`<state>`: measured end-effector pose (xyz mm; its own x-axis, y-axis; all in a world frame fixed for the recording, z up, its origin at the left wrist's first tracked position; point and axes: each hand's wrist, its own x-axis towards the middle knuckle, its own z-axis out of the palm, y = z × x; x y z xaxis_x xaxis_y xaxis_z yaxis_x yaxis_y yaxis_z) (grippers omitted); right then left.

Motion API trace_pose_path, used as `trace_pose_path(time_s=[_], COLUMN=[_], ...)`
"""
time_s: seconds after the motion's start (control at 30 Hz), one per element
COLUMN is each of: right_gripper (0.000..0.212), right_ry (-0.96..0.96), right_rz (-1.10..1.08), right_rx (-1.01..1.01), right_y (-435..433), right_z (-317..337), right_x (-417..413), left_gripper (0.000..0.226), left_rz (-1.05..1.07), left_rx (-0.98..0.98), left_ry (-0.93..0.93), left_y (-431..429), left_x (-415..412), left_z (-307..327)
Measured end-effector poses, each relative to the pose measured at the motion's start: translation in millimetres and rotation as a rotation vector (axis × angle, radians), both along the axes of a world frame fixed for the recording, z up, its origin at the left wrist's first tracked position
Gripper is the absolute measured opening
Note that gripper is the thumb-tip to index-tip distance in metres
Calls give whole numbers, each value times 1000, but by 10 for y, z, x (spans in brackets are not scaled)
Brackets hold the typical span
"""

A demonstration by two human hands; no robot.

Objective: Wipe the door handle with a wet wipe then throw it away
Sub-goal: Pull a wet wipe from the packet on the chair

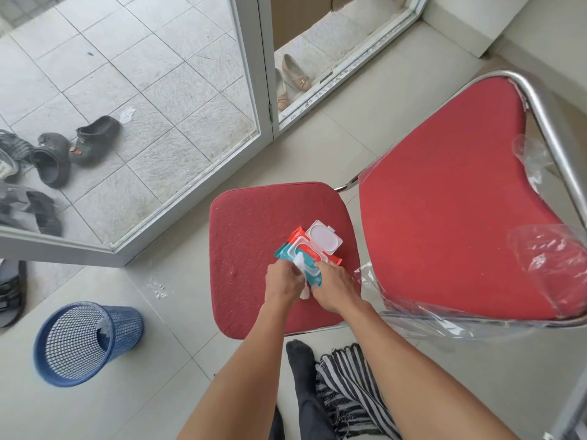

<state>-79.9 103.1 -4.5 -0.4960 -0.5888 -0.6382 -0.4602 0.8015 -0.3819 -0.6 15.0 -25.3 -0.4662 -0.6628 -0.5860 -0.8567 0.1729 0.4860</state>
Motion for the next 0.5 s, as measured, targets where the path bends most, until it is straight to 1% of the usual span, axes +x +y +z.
trace_pose_path(time_s=[0.1,0.17,0.3,0.4,0.5], right_gripper=[45,48,34,30,20], right_ry=[-27,-36,-86,-99,-71], right_rz=[-44,-71,-131,-144,-160], right_rx=[-27,-50,-147,-225,-260], right_y=[-31,-66,-144,-189,-260], right_z=[29,75,175,280,406], right_x=[14,22,33,37,34], left_gripper=[5,9,15,23,24], left_rz=[186,268,306,329,337], left_rx=[43,118,234,268,270], left_ry=[80,110,165,203,230], left_y=[-75,-106,-153,-205,-259], left_x=[-7,2,14,22,46], left_z=[85,159,285,406,542])
